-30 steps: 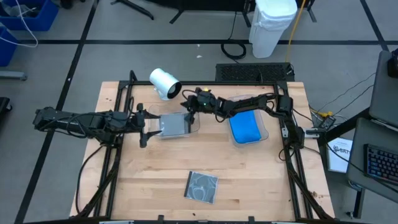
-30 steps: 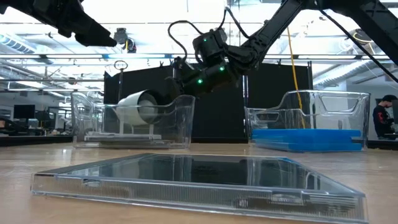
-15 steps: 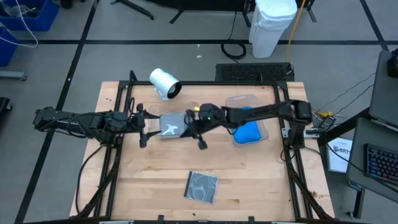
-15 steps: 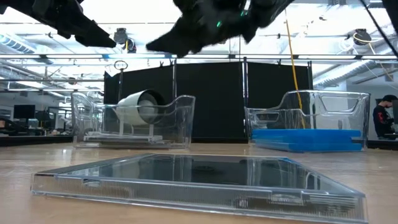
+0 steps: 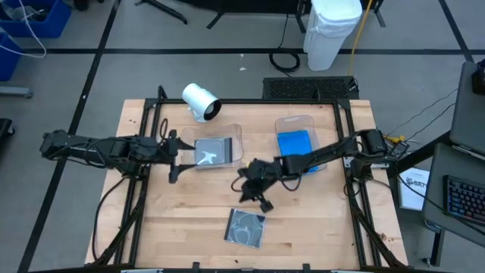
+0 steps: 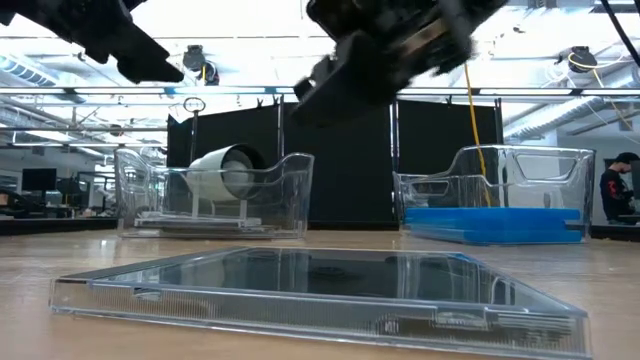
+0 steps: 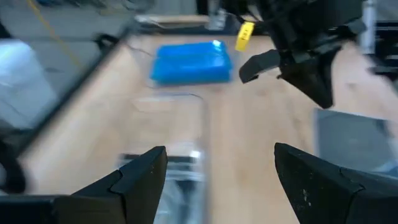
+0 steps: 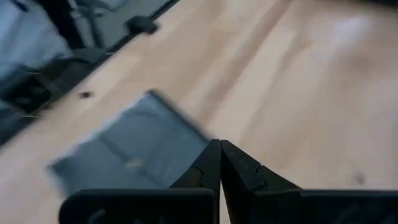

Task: Pick & place jewel cases by type
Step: Put the black cd case into the left transparent bin

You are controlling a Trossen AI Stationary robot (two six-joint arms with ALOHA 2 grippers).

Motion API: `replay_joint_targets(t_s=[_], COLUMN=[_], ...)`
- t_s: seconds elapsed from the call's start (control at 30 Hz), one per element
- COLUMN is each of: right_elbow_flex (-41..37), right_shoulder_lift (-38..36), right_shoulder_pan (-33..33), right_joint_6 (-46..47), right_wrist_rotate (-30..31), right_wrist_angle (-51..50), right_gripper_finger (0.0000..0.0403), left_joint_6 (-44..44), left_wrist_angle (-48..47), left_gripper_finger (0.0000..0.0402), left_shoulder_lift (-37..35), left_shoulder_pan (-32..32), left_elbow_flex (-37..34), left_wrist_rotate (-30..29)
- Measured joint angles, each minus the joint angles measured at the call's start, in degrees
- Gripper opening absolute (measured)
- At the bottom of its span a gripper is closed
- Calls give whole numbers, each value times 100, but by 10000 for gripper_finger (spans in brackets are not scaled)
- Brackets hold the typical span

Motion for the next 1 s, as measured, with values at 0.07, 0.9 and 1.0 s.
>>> replay_joint_targets(t_s=[0.07,0.9,1.0], right_elbow_flex=[-100,-277,-282], right_shoulder_lift=[0,-460,-146], right_shoulder_pan=[159,3149,2992], right_joint_6=[398,3923,4253], right_wrist_rotate=[-303,3202,3137], right_wrist_angle=[6,-1413,-1771], right_gripper_finger=[0,0,0], left_joint_6=[-287,-2396,-2718], left_wrist_angle=[82,-20,-182], left_gripper_finger=[296,296,296], left_shoulder_lift=[164,4681,5136], left_shoulder_pan=[-17,-2786,-3008], left_elbow_flex=[-36,1836,2145], left_wrist_rotate=[376,-766,-776])
